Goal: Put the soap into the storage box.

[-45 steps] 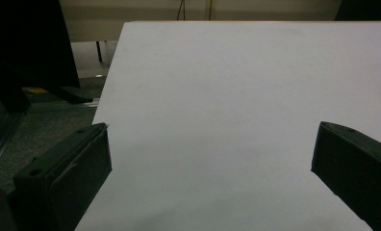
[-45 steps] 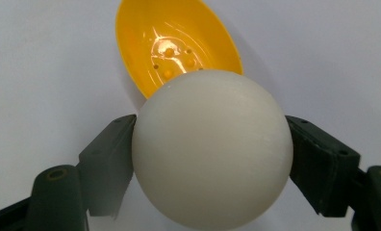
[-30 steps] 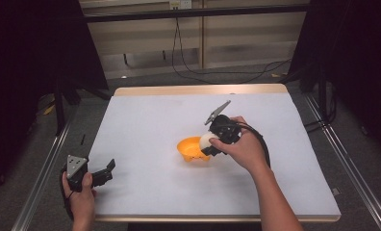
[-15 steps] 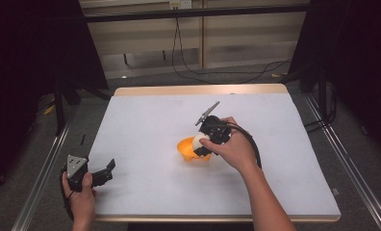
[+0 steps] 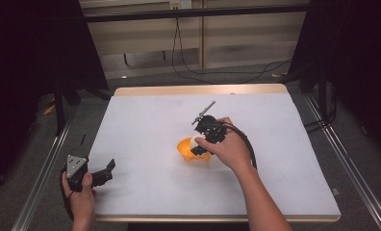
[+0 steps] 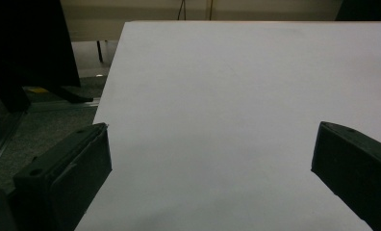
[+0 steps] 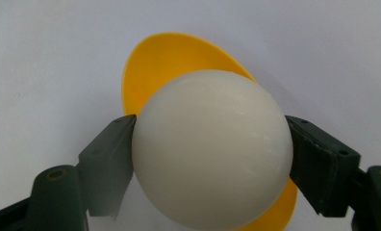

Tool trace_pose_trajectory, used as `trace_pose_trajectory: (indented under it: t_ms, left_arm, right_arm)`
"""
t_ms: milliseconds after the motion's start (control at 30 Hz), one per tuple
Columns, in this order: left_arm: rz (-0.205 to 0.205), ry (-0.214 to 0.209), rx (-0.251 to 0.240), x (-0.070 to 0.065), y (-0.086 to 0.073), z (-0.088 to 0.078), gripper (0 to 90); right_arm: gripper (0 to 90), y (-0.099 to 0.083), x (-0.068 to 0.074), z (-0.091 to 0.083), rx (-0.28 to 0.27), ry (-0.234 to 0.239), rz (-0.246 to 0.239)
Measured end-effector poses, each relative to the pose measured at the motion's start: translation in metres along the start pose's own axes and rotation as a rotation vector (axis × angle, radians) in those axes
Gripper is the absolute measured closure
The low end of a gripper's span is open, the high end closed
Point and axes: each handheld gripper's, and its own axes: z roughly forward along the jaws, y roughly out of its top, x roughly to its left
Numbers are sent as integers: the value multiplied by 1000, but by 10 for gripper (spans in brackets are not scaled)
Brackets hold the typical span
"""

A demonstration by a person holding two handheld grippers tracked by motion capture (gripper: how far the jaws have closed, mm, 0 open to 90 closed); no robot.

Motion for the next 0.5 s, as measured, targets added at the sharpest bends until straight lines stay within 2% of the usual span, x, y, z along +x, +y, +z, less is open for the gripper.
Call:
trace_pose_trajectory:
  t_ms: [233, 500]
  left_arm:
    - [-3, -1, -3, 0, 0, 0, 1]
    - [-2, -3, -4, 0, 0, 0, 0]
  right_arm:
    - [232, 2, 1, 6, 18, -8, -1]
    - [231, 1, 0, 8, 11, -10, 4]
